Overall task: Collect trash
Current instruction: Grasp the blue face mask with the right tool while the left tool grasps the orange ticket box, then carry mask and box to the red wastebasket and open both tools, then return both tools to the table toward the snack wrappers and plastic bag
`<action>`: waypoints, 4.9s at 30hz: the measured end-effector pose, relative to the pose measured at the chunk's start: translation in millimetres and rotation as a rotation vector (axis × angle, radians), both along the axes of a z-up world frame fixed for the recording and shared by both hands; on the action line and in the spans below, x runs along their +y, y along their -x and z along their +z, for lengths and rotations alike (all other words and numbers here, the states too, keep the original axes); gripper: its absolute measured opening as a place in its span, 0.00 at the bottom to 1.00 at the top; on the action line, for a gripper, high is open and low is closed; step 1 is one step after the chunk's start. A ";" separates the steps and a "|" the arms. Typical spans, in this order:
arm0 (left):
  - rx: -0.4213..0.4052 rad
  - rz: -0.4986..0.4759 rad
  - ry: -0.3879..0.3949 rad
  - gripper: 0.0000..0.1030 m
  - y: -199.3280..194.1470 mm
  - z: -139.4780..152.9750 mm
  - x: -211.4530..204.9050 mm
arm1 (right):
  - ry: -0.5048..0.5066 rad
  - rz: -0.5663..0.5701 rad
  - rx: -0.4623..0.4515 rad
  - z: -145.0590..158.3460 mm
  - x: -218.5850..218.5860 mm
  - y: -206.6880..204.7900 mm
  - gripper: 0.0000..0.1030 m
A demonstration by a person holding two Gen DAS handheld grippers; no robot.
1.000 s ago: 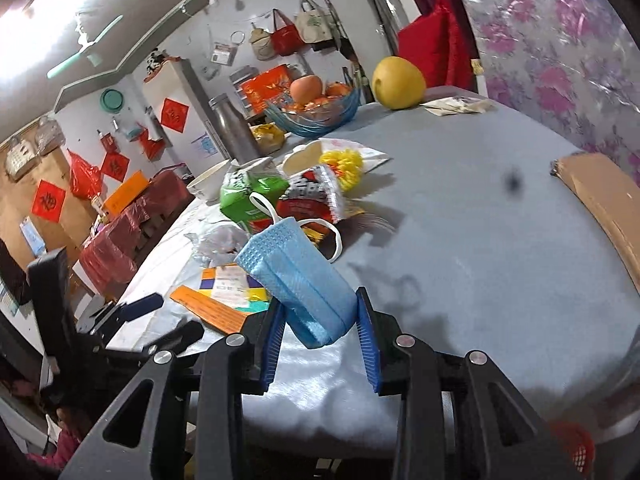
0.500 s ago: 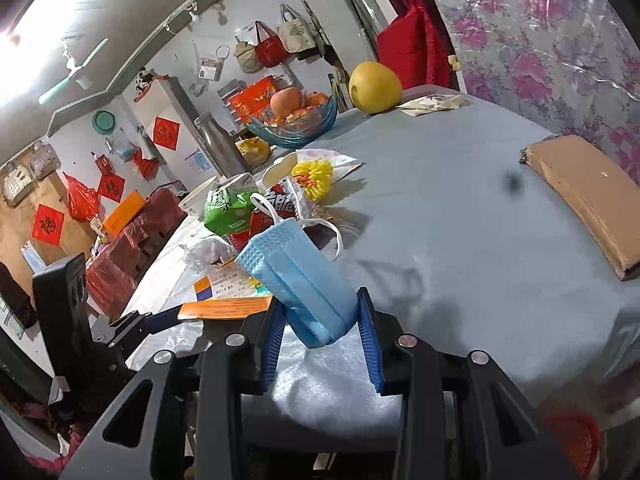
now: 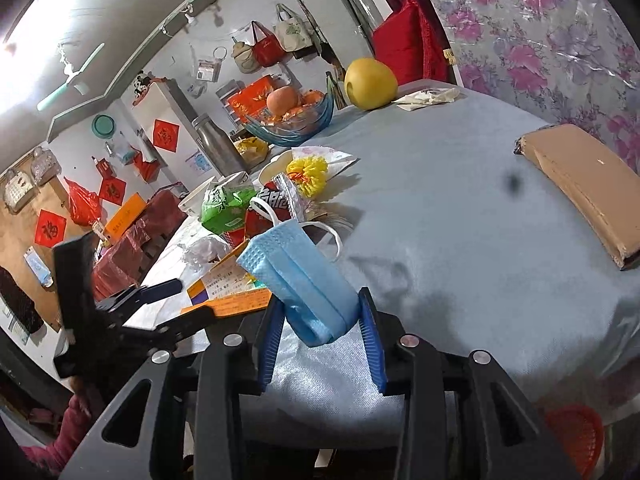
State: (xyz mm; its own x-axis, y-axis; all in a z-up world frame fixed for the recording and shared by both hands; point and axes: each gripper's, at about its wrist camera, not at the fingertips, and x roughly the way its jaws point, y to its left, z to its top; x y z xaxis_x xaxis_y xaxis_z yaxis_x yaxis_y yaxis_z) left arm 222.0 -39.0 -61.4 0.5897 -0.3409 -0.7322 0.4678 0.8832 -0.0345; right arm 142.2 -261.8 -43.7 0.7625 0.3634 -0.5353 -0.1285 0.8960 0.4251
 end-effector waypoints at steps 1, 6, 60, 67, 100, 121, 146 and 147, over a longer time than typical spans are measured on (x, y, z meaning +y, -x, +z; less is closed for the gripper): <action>0.027 -0.006 0.012 0.94 -4.7 -1.5 -2.8 | -0.001 0.001 0.001 -0.4 -0.7 -0.4 0.37; 0.073 -0.088 0.063 0.94 3.3 -2.8 -25.4 | -0.004 -0.005 0.002 -1.6 -5.7 0.7 0.37; -0.004 -0.376 0.027 0.51 126.8 23.4 -203.7 | 0.178 -0.336 0.316 -103.7 -176.7 151.7 0.52; 0.066 -0.500 -0.048 0.51 135.4 -3.4 -260.8 | 0.087 -0.459 0.298 -108.5 -224.0 172.6 0.62; 0.001 -0.237 -0.006 0.93 108.5 18.2 -191.1 | 0.109 -0.412 0.087 -38.6 -183.8 171.1 0.75; -0.024 0.175 0.089 0.93 77.2 8.7 -6.8 | 0.148 -0.142 0.032 -0.3 -42.5 96.8 0.83; 0.025 0.295 0.172 0.93 -9.0 13.5 65.0 | 0.078 0.063 0.102 5.2 64.9 -75.5 0.87; 0.023 0.294 0.172 0.93 -11.6 13.7 65.1 | 0.069 0.066 0.111 4.7 68.1 -85.7 0.87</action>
State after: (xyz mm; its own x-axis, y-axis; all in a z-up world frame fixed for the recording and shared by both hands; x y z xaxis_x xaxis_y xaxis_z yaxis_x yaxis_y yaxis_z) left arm 233.6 26.1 -47.8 0.6650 -0.2783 -0.6931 0.1915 0.9605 -0.2020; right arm 227.9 -193.8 -39.0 0.6726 0.3704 -0.6406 -0.1438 0.9147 0.3778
